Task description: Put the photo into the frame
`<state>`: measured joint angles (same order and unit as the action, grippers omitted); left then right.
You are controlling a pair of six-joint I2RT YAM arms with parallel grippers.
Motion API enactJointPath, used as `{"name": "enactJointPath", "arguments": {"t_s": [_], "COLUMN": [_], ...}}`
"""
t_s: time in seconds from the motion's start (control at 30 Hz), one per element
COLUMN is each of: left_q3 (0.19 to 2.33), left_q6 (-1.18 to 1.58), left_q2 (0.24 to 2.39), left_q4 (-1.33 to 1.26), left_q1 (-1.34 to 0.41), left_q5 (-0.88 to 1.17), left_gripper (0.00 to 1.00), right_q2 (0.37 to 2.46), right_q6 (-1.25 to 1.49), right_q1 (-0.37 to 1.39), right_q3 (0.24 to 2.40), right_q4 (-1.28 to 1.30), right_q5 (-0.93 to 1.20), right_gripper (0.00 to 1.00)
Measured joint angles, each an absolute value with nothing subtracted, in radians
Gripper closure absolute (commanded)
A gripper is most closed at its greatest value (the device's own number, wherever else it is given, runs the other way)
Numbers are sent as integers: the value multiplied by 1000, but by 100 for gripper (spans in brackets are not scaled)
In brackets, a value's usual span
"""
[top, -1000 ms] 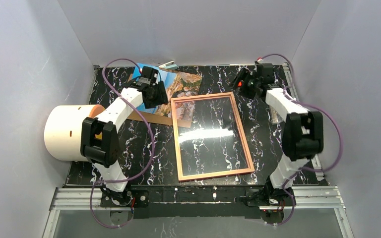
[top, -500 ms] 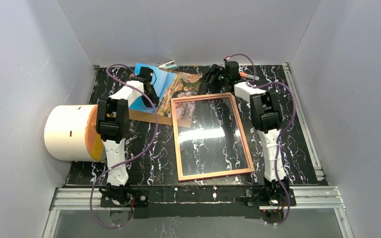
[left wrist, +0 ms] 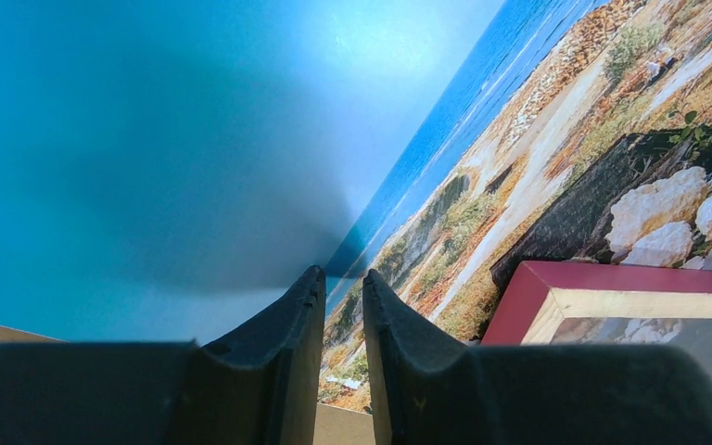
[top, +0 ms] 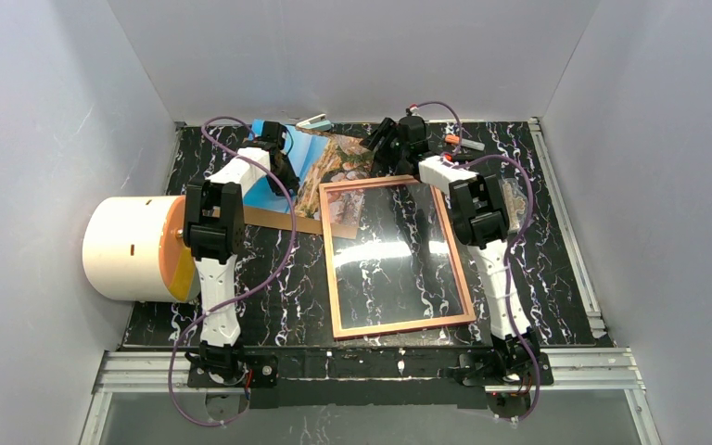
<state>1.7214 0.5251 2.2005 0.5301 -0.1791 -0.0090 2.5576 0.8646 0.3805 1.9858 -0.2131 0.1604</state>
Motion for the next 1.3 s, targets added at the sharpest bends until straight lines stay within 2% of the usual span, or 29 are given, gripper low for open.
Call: {"name": "enactJointPath", "arguments": {"t_s": [0.17, 0.47, 0.8, 0.9, 1.0, 1.07, 1.3], "left_q3": [1714, 1697, 1696, 1696, 1696, 1696, 1696], "left_q6": [533, 533, 535, 535, 535, 535, 533], "left_q2": [2201, 2193, 2193, 2193, 2193, 2193, 2193], "left_q4": [520, 501, 502, 502, 502, 503, 503], "left_q1": [-179, -179, -179, -179, -179, -179, -179], "left_q5": [-7, -6, -6, -5, -5, -5, -5], "left_gripper": [80, 80, 80, 80, 80, 80, 80], "right_q2": [2572, 2612, 2594, 2592, 2590, 2587, 2569], "right_q6": [869, 926, 942, 939, 935, 932, 910], "right_q1": [377, 348, 343, 342, 342, 340, 340], "right_q3": [1996, 1926, 1834, 1826, 1814, 1801, 1784], "right_q4": [-240, -484, -631, -647, -655, -654, -603], "right_q5": [151, 333, 376, 381, 379, 374, 359], "right_gripper": [28, 35, 30, 34, 51, 58, 58]}}
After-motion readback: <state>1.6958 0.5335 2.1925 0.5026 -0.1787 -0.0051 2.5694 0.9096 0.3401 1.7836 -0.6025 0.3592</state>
